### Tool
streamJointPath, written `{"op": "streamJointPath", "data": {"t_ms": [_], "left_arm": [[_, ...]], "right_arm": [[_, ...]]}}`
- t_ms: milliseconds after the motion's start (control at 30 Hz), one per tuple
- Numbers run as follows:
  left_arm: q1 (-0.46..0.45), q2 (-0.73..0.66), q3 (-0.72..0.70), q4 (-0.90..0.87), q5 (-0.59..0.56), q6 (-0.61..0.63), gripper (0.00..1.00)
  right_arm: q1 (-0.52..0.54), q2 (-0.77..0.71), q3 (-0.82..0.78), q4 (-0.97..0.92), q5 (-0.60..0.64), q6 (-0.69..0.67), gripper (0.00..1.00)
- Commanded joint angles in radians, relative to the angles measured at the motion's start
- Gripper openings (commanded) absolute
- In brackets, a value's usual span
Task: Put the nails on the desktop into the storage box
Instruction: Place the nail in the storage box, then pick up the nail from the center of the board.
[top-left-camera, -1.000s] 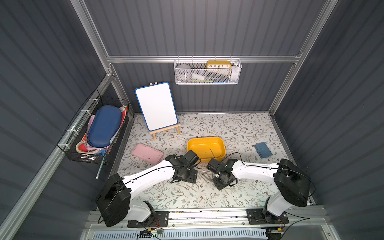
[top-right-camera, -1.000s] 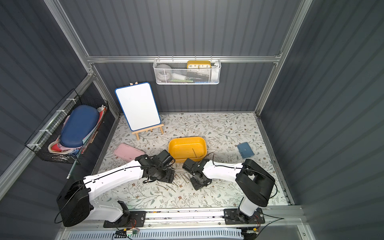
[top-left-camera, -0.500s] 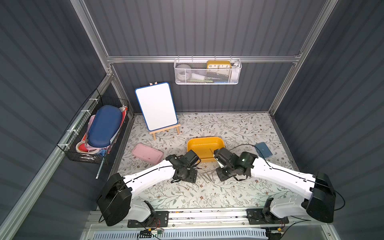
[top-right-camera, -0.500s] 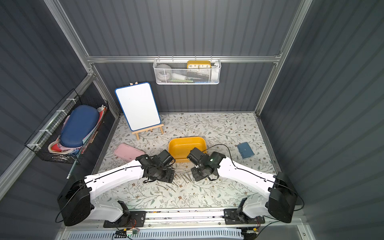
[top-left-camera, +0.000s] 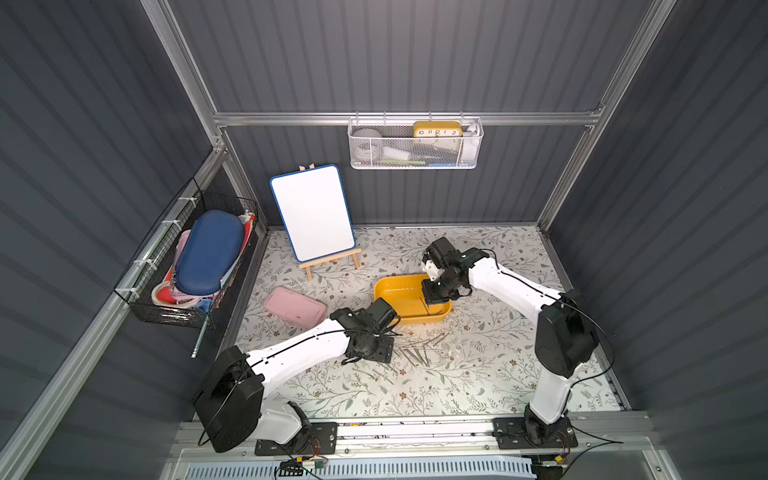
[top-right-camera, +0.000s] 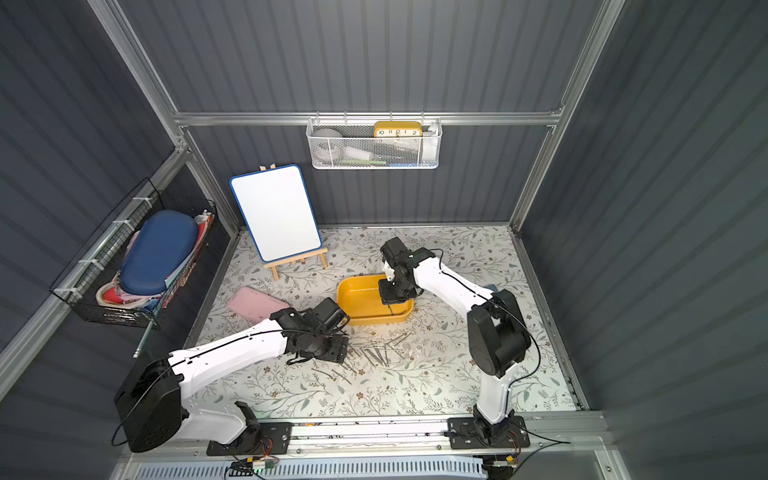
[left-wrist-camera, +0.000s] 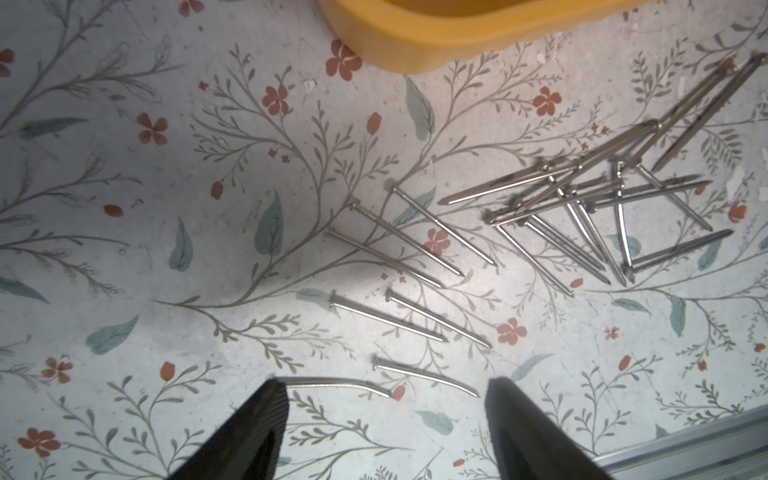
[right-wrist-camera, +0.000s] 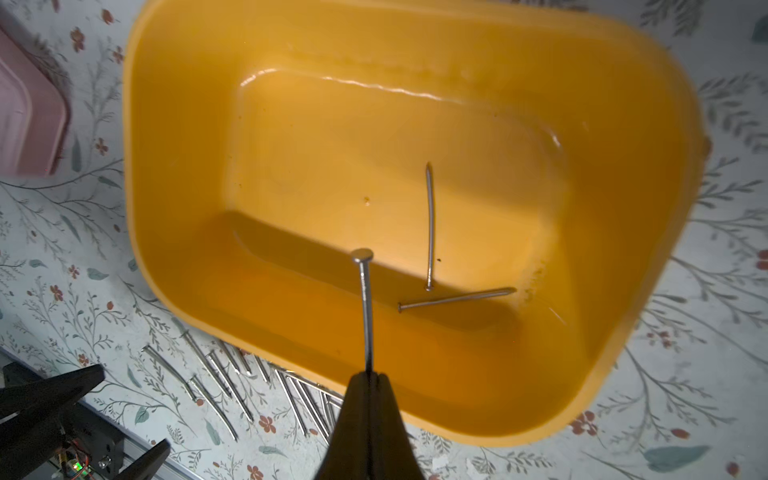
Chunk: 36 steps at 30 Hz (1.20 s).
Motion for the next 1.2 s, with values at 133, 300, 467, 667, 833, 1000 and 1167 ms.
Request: {"op": "streamJointPath", "data": {"t_ms": [133, 300, 467, 667, 833, 1000, 1167], "left_arm": [[0.014, 0.019, 0.003, 0.009, 0.004, 0.029, 0.80], [0.017, 0.022, -0.001, 0.018, 0.008, 0.035, 0.80], [0.020, 0.024, -0.006, 0.022, 0.010, 0.036, 0.81], [0.023, 0.026, -0.006, 0.030, 0.009, 0.038, 0.81], [0.025, 0.021, -0.005, 0.032, -0.001, 0.039, 0.82], [0.037, 0.003, -0.017, 0.047, -0.020, 0.030, 0.83], [0.081, -0.010, 0.007, 0.074, -0.003, 0.054, 0.84]], "right_arm": [[-0.035, 0.071, -0.044, 0.054, -0.093, 0.017, 0.00], [-0.047, 0.116, -0.030, 0.062, -0.093, 0.026, 0.00], [-0.058, 0.150, -0.020, 0.076, -0.101, 0.051, 0.00], [-0.062, 0.119, -0.006, 0.084, -0.101, 0.036, 0.29], [-0.046, -0.104, -0.090, 0.098, -0.112, -0.003, 0.34], [-0.010, -0.396, -0.345, 0.098, -0.097, -0.042, 0.36], [0.056, -0.572, -0.579, 0.140, -0.115, -0.108, 0.37]]}}
